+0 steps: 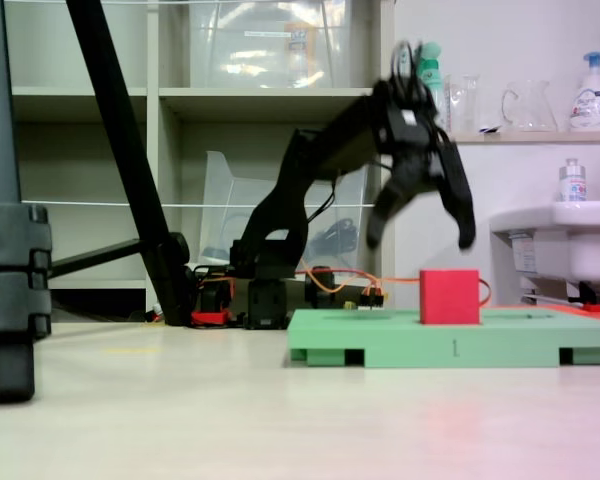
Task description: Put the square block into the corresponding hole
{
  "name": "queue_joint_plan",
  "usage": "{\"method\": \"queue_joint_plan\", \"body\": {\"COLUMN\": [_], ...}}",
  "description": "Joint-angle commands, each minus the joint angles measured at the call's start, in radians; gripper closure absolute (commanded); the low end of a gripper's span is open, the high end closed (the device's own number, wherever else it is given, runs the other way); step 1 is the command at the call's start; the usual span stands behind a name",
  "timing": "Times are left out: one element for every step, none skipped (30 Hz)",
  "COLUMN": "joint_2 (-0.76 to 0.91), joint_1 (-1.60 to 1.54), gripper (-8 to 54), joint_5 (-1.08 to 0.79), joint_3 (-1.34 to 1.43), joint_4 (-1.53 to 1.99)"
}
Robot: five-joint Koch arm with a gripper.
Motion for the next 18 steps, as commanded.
{"method": "queue_joint_plan", "body": {"joint_2": [0.15, 0.201, 0.239, 0.291, 0.344, 0.391, 0.422, 0.448, 0.474, 0.491, 0.492, 0.492, 0.492, 0.494, 0.505, 0.538, 0.597, 0.692], "joint_1": [0.009, 0.032, 0.054, 0.084, 0.135, 0.192, 0.247, 0.299, 0.367, 0.433, 0.488, 0.532, 0.566, 0.588, 0.606, 0.658, 0.701, 0.741], "gripper": [-6.4, -6.1, -6.0, -6.0, -5.7, -3.9, -2.3, -2.4, -2.3, -2.3, -2.3, -2.3, -1.2, -0.9, -1.0, -0.3, 2.1, 3.6], "joint_5": [-0.107, -0.215, -0.301, -0.36, -0.376, -0.385, -0.388, -0.405, -0.457, -0.525, -0.575, -0.611, -0.635, -0.655, -0.667, -0.712, -0.756, -0.802], "joint_3": [-0.021, -0.015, -0.014, -0.012, -0.012, -0.012, -0.012, -0.012, -0.014, -0.014, -0.014, -0.014, -0.014, -0.012, -0.005, 0.058, 0.155, 0.318], "joint_4": [0.095, 0.132, 0.172, 0.207, 0.21, 0.209, 0.202, 0.198, 0.196, 0.195, 0.193, 0.19, 0.187, 0.187, 0.187, 0.17, 0.118, -0.003]}}
